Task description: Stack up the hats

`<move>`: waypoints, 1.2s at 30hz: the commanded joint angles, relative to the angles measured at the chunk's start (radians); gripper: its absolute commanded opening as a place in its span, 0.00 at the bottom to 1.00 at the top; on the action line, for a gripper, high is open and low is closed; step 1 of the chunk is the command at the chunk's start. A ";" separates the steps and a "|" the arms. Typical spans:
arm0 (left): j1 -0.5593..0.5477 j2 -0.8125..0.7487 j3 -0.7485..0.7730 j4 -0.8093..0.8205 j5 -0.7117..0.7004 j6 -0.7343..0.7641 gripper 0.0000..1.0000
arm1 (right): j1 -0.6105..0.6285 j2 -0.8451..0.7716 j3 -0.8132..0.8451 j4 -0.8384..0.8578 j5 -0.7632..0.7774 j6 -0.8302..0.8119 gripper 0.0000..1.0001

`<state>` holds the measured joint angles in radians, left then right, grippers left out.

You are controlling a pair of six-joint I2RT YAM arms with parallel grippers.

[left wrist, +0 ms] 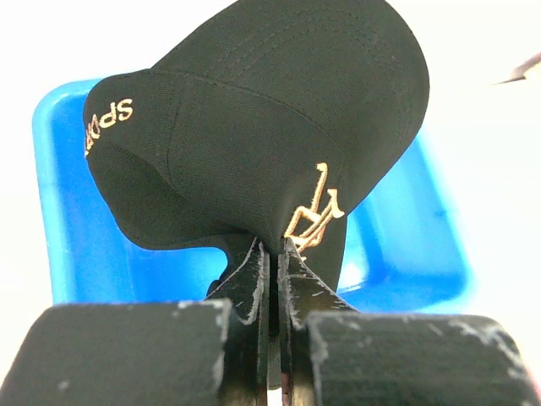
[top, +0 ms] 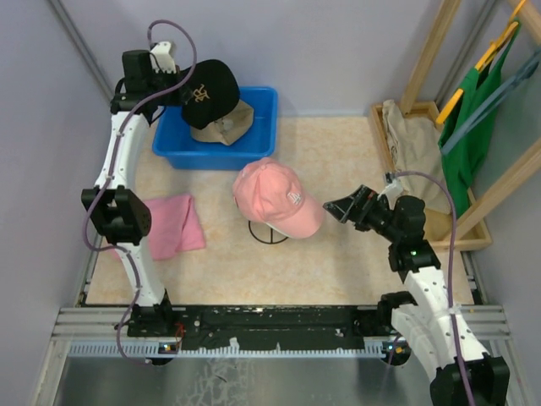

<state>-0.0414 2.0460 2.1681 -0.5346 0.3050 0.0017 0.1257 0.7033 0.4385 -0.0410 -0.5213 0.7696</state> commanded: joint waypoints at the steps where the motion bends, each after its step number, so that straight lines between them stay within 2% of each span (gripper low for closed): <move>1: 0.001 -0.094 0.015 -0.056 0.127 0.023 0.00 | -0.003 -0.024 0.113 0.027 -0.057 -0.081 0.98; 6: 0.000 -0.203 -0.017 -0.095 0.266 0.016 0.00 | 0.042 0.002 0.179 0.108 -0.124 -0.135 0.96; 11: -0.002 -0.263 -0.019 -0.176 0.433 0.036 0.00 | 0.154 0.107 0.313 0.105 -0.124 -0.220 0.93; 21: -0.013 -0.427 -0.138 -0.229 0.627 0.047 0.00 | 0.219 0.304 0.585 0.114 -0.115 -0.289 0.80; 27: -0.088 -0.532 -0.214 -0.266 0.630 0.050 0.00 | 0.286 0.408 0.710 0.115 -0.080 -0.341 0.77; 36: -0.197 -0.553 -0.227 -0.366 0.506 0.099 0.00 | 0.341 0.541 0.887 0.075 -0.099 -0.378 0.77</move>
<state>-0.2214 1.5085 1.9472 -0.8555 0.8680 0.0650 0.4515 1.2335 1.2354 0.0177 -0.6151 0.4278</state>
